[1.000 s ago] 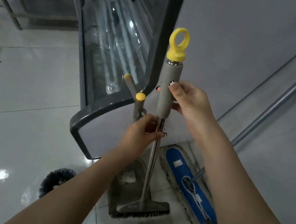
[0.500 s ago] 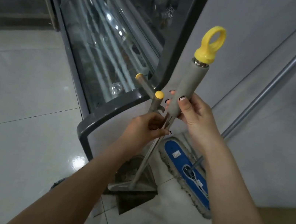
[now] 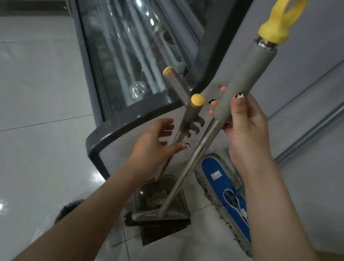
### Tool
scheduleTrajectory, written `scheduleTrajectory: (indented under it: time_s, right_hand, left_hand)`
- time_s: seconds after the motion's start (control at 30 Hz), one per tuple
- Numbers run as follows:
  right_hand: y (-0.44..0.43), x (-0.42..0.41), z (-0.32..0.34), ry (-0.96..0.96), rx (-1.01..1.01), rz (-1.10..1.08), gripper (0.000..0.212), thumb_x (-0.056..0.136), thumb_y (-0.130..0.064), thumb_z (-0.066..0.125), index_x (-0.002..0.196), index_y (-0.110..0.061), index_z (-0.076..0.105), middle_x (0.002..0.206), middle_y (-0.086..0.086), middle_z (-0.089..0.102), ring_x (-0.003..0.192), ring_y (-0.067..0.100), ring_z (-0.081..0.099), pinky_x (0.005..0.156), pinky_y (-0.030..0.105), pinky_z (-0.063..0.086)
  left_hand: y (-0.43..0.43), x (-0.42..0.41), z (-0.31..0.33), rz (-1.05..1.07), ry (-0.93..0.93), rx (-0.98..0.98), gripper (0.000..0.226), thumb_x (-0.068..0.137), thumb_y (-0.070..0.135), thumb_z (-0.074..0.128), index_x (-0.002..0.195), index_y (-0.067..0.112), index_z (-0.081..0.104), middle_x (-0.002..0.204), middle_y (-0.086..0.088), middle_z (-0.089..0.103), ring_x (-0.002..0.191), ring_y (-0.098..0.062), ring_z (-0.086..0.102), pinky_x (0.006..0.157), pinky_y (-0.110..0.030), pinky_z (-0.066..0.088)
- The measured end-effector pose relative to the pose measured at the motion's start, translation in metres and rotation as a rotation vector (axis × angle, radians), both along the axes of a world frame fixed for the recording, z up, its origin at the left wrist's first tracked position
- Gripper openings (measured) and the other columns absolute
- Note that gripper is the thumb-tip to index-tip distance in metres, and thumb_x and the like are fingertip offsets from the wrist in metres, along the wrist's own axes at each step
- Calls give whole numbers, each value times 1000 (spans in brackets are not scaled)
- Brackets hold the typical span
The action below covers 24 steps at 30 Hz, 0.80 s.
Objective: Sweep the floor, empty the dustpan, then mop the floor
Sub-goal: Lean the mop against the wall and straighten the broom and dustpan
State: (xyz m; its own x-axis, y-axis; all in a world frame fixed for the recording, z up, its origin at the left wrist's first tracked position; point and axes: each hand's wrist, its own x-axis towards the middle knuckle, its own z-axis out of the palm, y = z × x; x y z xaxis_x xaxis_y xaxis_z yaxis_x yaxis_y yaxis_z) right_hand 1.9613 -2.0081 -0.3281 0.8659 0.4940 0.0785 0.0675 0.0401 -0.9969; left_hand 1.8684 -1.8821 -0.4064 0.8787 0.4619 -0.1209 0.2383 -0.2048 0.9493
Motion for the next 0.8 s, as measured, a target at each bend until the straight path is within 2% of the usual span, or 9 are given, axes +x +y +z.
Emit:
scheduleTrajectory:
  time_s: [0.2, 0.3, 0.4, 0.5, 0.6, 0.7, 0.8]
  right_hand:
    - [11, 11, 0, -38, 30, 44, 40, 75, -50, 48, 103, -24, 60, 76, -9, 68, 79, 7, 64, 81, 27, 53]
    - [13, 15, -2, -42, 38, 31, 46, 71, -55, 50, 103, -24, 60, 76, -9, 67, 84, 10, 63, 89, 33, 53]
    - [15, 18, -5, -41, 40, 28, 49, 70, -57, 51, 104, -24, 60, 78, -8, 68, 87, 10, 64, 94, 38, 50]
    - [21, 17, -7, -32, 76, 44, 48, 70, -56, 53, 103, -22, 60, 77, -6, 68, 86, 11, 64, 95, 41, 49]
    - [26, 14, -10, -24, 110, 47, 49, 70, -56, 55, 103, -21, 59, 79, -6, 68, 85, 8, 64, 92, 35, 49]
    - [23, 11, -11, -44, 66, 37, 50, 69, -59, 54, 105, -24, 60, 84, -9, 69, 92, 8, 64, 93, 33, 48]
    - [16, 11, -9, -110, -30, 26, 50, 70, -60, 51, 106, -27, 61, 91, -11, 71, 102, 11, 64, 99, 38, 48]
  left_hand:
    - [12, 32, -6, -105, 26, -45, 91, 70, 28, 79, 145, 17, 30, 144, 2, 43, 131, -11, 40, 108, -28, 37]
    - [12, 45, -10, -188, 46, -5, 88, 67, 30, 81, 142, 15, 36, 139, 2, 49, 131, -12, 43, 110, -32, 37]
    - [7, 51, -13, -226, 38, 33, 72, 69, 26, 82, 131, 16, 46, 121, 10, 54, 119, -10, 51, 101, -22, 39]
    - [8, 54, -15, -223, 42, 106, 75, 68, 28, 83, 132, 16, 45, 116, 11, 51, 108, -3, 48, 89, -12, 37]
    - [9, 54, -17, -221, 24, 196, 80, 68, 28, 83, 134, 14, 41, 111, 15, 43, 101, 1, 42, 75, 0, 33]
    - [10, 56, -19, -225, 39, 302, 75, 67, 32, 83, 129, 14, 44, 105, 14, 42, 96, -1, 43, 78, -10, 35]
    - [10, 59, -21, -221, 54, 355, 66, 68, 37, 82, 121, 16, 49, 98, 12, 46, 88, -5, 46, 74, -16, 35]
